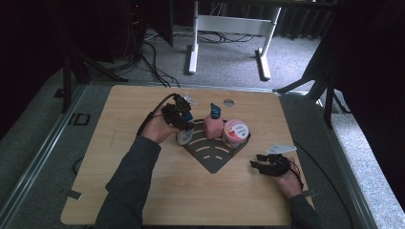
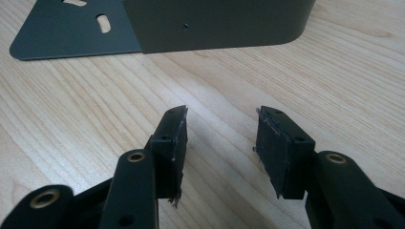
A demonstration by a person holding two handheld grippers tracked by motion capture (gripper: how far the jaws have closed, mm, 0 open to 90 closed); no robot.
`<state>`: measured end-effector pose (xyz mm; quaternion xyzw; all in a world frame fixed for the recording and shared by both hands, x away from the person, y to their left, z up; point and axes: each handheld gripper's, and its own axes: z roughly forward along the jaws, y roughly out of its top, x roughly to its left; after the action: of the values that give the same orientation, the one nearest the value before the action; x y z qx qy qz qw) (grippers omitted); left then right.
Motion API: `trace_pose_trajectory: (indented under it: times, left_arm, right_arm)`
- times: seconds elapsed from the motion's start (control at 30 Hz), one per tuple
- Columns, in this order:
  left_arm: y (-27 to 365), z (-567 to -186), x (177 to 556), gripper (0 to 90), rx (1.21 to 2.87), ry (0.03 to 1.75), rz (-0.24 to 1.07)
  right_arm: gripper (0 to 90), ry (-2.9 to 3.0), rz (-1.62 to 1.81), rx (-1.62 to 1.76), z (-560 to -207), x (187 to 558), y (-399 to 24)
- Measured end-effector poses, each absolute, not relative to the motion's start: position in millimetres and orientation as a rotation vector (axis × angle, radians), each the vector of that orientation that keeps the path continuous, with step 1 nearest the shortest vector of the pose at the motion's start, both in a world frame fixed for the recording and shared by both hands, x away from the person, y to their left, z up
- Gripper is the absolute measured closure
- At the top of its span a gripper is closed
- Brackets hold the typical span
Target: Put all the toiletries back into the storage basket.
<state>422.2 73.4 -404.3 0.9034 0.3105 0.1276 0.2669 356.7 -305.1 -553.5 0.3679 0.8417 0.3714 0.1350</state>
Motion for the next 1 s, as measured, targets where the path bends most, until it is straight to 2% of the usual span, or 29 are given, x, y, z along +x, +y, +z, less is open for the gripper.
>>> trace_pose_trajectory:
  times: [1.0]
  left_arm:
    - [63.2, -420.7, 446.5, 56.0, 2.357, 0.917, 0.378]
  right_arm:
    - [53.6, 2.439, 1.076, 1.068, -553.4, 356.6, -305.1]
